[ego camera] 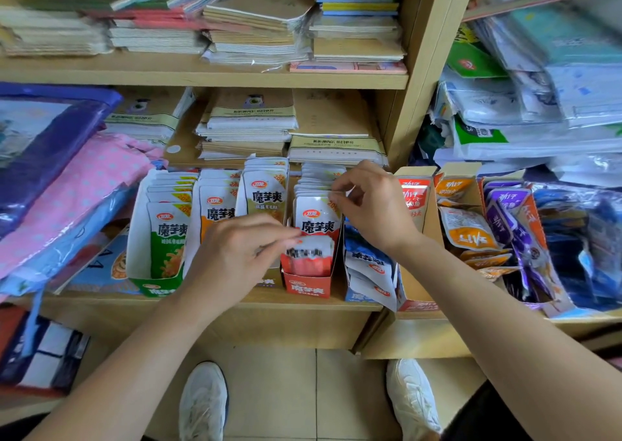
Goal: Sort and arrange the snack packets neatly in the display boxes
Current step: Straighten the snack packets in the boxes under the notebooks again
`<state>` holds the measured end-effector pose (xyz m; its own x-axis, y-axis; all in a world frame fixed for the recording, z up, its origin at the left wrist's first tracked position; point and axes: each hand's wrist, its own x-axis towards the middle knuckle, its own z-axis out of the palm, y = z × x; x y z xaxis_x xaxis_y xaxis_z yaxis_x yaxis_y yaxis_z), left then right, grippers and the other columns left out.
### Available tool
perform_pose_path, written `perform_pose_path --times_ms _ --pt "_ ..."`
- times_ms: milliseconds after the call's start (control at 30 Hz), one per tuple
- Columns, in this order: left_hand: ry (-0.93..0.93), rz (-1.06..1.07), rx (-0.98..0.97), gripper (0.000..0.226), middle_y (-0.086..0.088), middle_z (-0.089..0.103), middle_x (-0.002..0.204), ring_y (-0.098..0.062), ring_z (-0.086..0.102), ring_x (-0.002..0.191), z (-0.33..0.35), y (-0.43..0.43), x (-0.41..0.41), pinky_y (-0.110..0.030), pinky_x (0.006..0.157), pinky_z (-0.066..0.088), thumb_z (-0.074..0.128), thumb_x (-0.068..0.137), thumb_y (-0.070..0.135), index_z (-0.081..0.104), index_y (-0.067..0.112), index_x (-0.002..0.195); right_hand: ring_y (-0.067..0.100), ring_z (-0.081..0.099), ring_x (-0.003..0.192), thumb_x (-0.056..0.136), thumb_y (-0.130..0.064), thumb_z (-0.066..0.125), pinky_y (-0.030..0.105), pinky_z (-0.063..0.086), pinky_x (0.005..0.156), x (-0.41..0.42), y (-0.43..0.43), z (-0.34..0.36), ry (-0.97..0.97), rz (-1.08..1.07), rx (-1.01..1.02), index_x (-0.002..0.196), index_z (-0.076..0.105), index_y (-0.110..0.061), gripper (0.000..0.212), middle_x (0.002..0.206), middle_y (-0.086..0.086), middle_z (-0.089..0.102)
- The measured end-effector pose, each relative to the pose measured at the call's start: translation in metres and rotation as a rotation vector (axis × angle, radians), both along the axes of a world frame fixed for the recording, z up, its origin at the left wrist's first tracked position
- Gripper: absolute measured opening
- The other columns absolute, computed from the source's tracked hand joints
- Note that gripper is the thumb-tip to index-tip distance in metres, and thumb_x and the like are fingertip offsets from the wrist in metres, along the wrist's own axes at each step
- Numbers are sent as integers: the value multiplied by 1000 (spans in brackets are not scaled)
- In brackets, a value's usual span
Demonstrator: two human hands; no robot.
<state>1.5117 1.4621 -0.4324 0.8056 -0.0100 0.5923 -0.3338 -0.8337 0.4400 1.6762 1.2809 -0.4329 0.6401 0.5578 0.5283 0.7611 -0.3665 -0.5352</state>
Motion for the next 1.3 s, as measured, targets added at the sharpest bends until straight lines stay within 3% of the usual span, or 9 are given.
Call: perform_pose_path --times_ms 267,400,467,600,700,833,900,1033,1300 --pt "-39 355 -314 8 3 75 77 -14 69 65 -1 4 26 -36 53 51 72 92 24 77 19 96 6 62 72 86 0 74 12 47 64 -14 -11 9 191 76 49 91 74 -8 9 85 -4 67" --pt "-106 446 -614 5 -4 73 76 -13 72 62 13 2 29 -29 49 54 70 94 19 70 23 90 13 66 76 89 -1 70 21 54 66 -30 -15 18 307 102 188 95 71 -7 9 90 2 69" --pt "-123 451 -808 2 -7 72 84 -9 72 64 22 -3 30 -23 53 56 69 94 13 70 14 94 13 66 83 87 -11 76 23 55 72 -38 -14 23 196 123 177 98 72 -9 12 94 3 68" --pt "-28 347 -1120 4 -14 71 95 -12 71 67 33 -23 33 -24 59 57 67 94 7 69 6 98 13 58 94 74 -47 83 25 48 82 -51 -7 26 17 152 -17 126 67 -14 64 103 0 65" --pt "110 170 -1254 12 -13 75 96 -21 73 74 38 -30 29 -26 62 57 69 93 12 69 9 105 13 60 94 76 -38 85 26 52 82 -48 -6 23 -29 84 -60 129 65 -11 62 107 2 64" --pt "179 20 -1080 28 -2 76 106 -20 73 97 37 -25 20 -28 75 58 73 87 23 70 18 115 5 61 72 94 -17 68 23 52 64 -40 -12 29 -44 -16 65 109 74 -11 17 91 -2 73" --pt "185 112 -779 30 7 74 109 -11 68 103 27 -17 20 -30 81 58 75 89 19 71 25 118 1 64 70 95 -19 67 22 55 64 -33 -20 30 77 -97 118 107 75 -13 16 87 -8 72" --pt "332 124 -150 41 15 61 130 -3 54 121 11 -12 19 -29 103 46 75 89 26 68 31 129 17 72 82 93 -21 70 44 61 74 -18 -34 30 308 -122 319 100 72 -14 9 89 -2 75" --pt "511 -6 -184 21 20 43 154 2 48 133 19 -8 3 -33 111 42 86 76 19 75 37 74 21 72 93 92 -4 69 35 57 82 -29 -32 38 588 143 686 96 69 -12 9 98 6 76"
